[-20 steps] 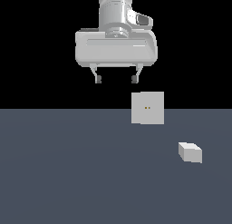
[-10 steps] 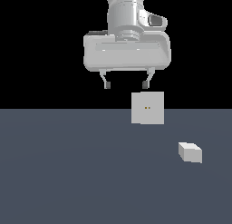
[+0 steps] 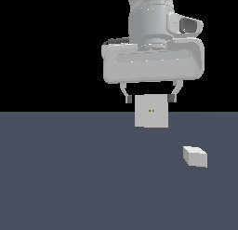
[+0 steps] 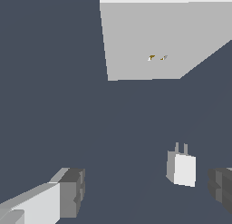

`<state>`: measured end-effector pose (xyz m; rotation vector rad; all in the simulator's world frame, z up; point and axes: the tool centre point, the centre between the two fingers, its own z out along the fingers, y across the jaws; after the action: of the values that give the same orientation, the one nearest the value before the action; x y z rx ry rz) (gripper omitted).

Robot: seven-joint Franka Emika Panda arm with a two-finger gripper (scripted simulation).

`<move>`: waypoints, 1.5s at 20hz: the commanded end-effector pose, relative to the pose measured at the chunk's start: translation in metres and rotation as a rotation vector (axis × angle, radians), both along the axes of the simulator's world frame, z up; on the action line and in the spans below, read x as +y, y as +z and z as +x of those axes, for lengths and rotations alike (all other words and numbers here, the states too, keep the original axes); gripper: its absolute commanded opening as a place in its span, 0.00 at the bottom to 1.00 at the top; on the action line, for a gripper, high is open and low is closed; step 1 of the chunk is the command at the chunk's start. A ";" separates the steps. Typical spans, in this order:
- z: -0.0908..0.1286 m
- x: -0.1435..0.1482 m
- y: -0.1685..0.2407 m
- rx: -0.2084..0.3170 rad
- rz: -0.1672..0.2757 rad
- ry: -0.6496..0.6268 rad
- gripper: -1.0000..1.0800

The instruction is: Plug the charger into the wall socket.

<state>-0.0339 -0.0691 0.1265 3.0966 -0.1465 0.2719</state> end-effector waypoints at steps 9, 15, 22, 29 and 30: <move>-0.020 -0.045 -0.034 -0.114 -0.011 -0.084 0.96; -0.028 -0.064 -0.051 -0.163 -0.014 -0.120 0.96; -0.032 -0.076 -0.062 -0.196 -0.014 -0.143 0.96; -0.033 -0.078 -0.064 -0.200 -0.014 -0.147 0.96; -0.033 -0.078 -0.065 -0.200 -0.014 -0.147 0.96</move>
<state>-0.0665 -0.1471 0.0621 3.0188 -0.3731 0.5730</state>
